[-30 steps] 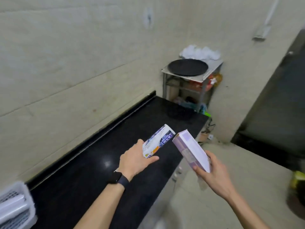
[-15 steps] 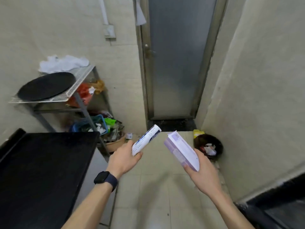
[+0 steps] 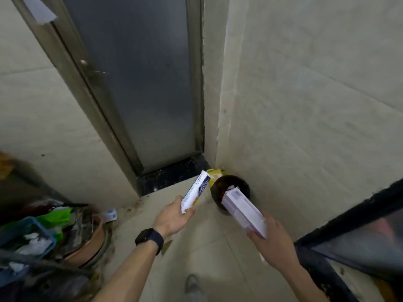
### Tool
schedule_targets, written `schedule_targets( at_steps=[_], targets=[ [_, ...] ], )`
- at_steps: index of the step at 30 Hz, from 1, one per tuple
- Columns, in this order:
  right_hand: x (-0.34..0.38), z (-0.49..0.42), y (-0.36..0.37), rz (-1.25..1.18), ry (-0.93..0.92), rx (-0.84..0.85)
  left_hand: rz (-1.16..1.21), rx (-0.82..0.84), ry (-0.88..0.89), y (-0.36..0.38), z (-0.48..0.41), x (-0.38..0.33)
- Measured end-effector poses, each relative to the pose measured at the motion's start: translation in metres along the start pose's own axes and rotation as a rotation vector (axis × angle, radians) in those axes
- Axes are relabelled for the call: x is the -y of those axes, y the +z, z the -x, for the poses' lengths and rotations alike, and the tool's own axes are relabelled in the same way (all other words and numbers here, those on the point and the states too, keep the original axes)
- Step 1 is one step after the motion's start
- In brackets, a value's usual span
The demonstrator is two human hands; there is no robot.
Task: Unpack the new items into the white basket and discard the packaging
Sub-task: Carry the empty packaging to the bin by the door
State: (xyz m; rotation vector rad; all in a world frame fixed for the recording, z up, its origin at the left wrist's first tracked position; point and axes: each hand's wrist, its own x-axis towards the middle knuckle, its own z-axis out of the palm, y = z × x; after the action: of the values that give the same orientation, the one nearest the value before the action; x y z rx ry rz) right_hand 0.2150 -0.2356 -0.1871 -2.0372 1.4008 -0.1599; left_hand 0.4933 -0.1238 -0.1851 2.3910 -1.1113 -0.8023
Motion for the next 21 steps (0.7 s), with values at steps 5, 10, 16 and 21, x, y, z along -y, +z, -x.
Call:
schedule_targets(
  at_steps=[5, 10, 16, 21],
  targets=[
    [0.002, -0.059, 0.008, -0.007, 0.152, -0.026, 0.044, 0.108, 0.021, -0.004, -0.081, -0.023],
    [-0.011, -0.121, 0.027, 0.015, 0.278, -0.032, 0.096, 0.307, -0.057, 0.010, -0.174, -0.039],
    [-0.035, -0.214, 0.052, -0.020, 0.358, 0.058, 0.084, 0.398, -0.104, 0.044, -0.277, -0.054],
    [-0.052, -0.290, 0.071, -0.003, 0.378, 0.148, 0.056, 0.506, -0.177, 0.078, -0.342, -0.056]
  ],
)
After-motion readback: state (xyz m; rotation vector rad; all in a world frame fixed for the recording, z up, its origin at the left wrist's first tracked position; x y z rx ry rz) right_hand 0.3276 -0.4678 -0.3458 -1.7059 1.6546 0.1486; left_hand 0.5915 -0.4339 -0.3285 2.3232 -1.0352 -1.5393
